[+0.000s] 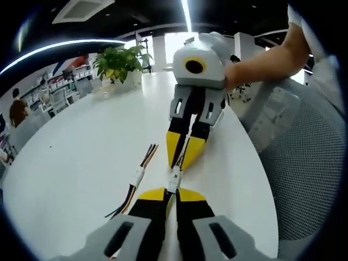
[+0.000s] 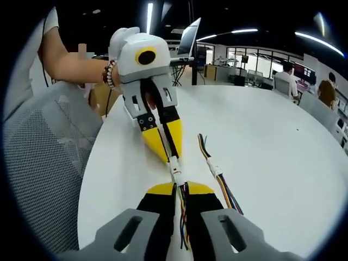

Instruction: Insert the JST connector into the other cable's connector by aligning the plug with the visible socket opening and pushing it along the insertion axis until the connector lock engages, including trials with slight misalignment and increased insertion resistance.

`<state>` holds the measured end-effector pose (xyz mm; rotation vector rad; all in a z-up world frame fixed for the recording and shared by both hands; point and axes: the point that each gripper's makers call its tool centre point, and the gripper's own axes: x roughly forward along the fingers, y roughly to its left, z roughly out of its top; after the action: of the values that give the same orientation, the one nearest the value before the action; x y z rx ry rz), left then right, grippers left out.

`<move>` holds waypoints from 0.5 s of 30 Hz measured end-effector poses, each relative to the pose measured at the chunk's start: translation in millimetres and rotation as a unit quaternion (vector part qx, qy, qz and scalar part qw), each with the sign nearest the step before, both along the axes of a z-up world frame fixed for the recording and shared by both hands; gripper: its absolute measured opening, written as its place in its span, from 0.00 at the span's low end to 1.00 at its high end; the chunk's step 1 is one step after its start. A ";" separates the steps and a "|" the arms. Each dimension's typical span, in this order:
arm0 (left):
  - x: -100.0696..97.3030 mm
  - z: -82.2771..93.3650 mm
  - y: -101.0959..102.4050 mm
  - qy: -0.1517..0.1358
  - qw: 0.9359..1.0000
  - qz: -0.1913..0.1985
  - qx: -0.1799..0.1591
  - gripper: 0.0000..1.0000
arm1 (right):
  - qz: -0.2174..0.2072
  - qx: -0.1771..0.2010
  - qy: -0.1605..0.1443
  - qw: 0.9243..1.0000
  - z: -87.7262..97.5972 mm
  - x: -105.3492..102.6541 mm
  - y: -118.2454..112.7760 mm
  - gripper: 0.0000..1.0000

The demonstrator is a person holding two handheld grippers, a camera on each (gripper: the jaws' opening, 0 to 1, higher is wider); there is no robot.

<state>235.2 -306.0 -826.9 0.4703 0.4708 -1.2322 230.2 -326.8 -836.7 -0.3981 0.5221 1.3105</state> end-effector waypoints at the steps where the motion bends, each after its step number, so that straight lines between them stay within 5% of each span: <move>1: -0.1 -0.1 -0.2 -0.003 1.000 -0.002 0.003 0.00 | -0.001 0.000 0.002 1.000 -0.1 0.2 -0.1 0.03; 15: -1.5 1.1 -6.5 -0.016 1.000 -0.013 0.012 0.00 | -0.009 -0.022 0.014 1.000 -3.6 -1.3 1.0 0.03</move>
<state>233.8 -312.5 -825.8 0.5173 0.4543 -1.2434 228.9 -325.8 -840.3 -0.4102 0.5777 1.2900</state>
